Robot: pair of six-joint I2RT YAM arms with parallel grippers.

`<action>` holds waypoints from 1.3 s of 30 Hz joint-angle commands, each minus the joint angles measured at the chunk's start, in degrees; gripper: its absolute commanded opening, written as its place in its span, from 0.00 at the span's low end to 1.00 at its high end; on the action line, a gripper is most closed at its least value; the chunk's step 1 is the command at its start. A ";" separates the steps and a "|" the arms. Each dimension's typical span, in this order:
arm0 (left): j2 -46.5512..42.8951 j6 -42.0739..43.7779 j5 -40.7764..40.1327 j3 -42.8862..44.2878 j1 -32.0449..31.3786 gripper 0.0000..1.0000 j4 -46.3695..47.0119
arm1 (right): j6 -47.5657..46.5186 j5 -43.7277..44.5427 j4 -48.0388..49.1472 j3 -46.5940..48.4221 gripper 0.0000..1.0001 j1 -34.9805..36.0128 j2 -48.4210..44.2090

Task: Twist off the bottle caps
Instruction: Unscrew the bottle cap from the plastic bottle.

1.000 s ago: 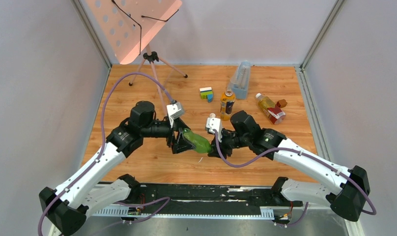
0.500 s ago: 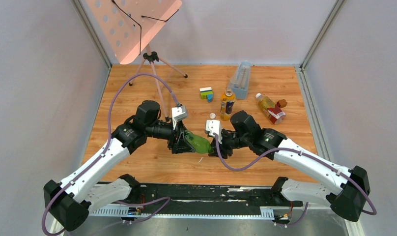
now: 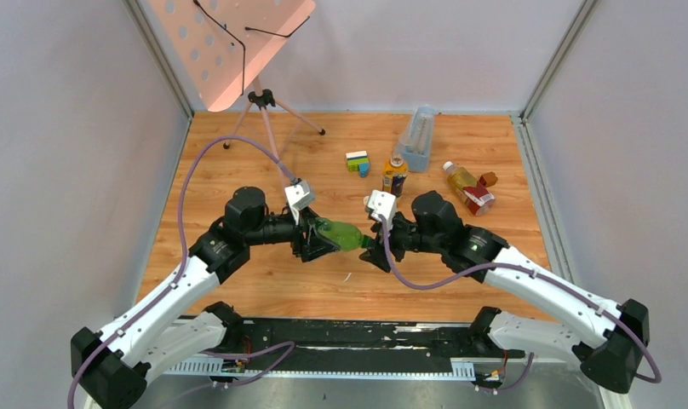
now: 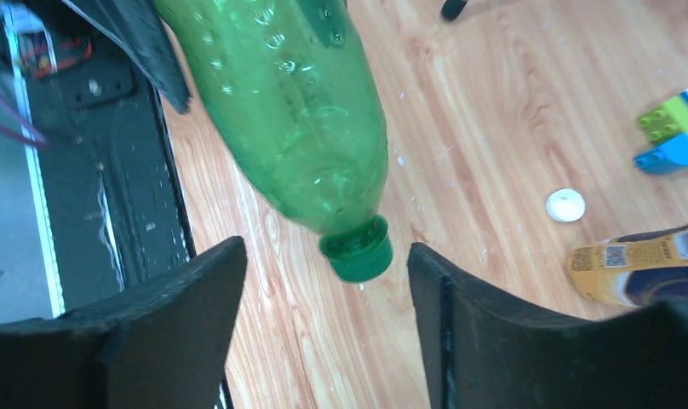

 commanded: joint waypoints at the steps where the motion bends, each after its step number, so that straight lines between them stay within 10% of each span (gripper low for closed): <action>1: -4.73 -3.86 -7.17 -3.08 0.04 0.00 9.67 | 8.13 5.06 11.16 -3.92 0.74 -0.11 -7.70; 8: -12.65 -9.15 -14.17 -12.18 0.05 0.00 24.48 | 35.64 25.80 18.97 -8.93 0.90 -2.68 -16.10; 23: -14.12 -12.83 -13.04 -21.54 -0.25 0.00 49.67 | 91.08 10.73 37.42 -16.72 0.82 -11.06 -11.41; 34: -11.34 -12.53 -12.84 -21.66 -0.87 0.00 52.14 | 97.75 8.18 48.61 -18.49 0.76 -10.97 -5.02; 39: -11.00 -12.15 -13.42 -22.00 -1.08 0.00 52.23 | 98.54 7.42 49.13 -18.50 0.55 -10.97 -4.01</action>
